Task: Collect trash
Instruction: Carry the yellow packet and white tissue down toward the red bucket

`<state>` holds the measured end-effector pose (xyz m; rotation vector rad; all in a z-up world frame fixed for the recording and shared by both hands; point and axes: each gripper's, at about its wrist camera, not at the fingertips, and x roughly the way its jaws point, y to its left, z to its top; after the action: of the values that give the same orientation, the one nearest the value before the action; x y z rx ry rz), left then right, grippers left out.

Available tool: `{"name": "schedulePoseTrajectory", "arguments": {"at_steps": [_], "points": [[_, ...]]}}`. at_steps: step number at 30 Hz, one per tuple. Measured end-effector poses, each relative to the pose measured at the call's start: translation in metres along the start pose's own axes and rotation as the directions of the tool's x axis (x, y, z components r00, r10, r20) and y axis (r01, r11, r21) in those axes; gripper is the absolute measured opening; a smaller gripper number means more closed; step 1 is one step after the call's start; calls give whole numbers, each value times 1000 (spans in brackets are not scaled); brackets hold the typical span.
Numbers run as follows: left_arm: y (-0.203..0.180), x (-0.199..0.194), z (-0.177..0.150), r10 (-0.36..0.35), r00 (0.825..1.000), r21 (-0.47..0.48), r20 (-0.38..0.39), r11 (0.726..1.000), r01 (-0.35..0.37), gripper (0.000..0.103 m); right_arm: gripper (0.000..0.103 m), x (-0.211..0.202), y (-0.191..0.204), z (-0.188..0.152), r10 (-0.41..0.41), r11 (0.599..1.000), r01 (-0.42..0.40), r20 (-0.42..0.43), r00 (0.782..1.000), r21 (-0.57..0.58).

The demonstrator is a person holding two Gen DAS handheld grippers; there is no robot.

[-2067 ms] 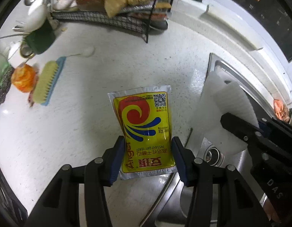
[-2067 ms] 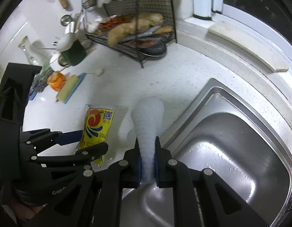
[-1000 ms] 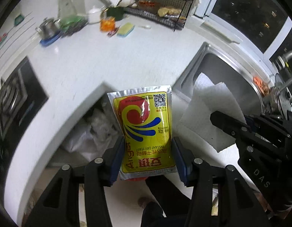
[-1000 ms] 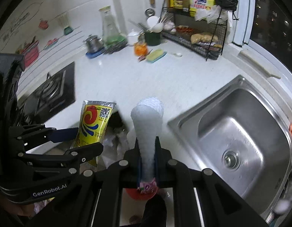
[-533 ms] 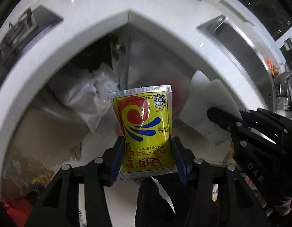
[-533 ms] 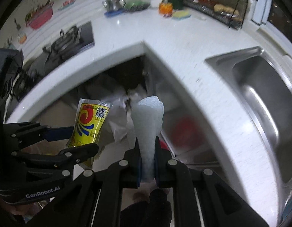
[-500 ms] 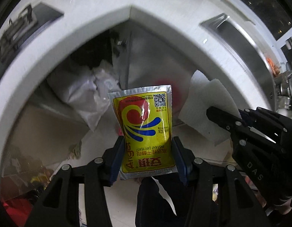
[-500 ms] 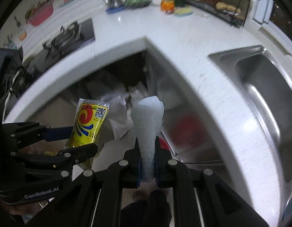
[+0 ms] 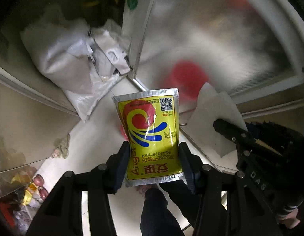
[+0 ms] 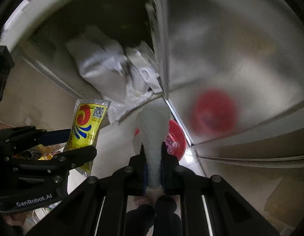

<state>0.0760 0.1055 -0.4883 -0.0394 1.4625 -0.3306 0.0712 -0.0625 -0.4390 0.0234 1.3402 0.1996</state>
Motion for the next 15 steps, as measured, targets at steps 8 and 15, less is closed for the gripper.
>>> {"name": "schedulePoseTrajectory", "arguments": {"at_steps": [8, 15], "points": [[20, 112, 3, -7, 999, 1, -41, 1000, 7, 48, 10, 116, -19, -14, 19, 999, -17, -62, 998, 39], [38, 178, 6, -3, 998, 0, -66, 1000, 3, 49, 10, 190, -30, -18, 10, 999, -6, -98, 995, 46]]}}
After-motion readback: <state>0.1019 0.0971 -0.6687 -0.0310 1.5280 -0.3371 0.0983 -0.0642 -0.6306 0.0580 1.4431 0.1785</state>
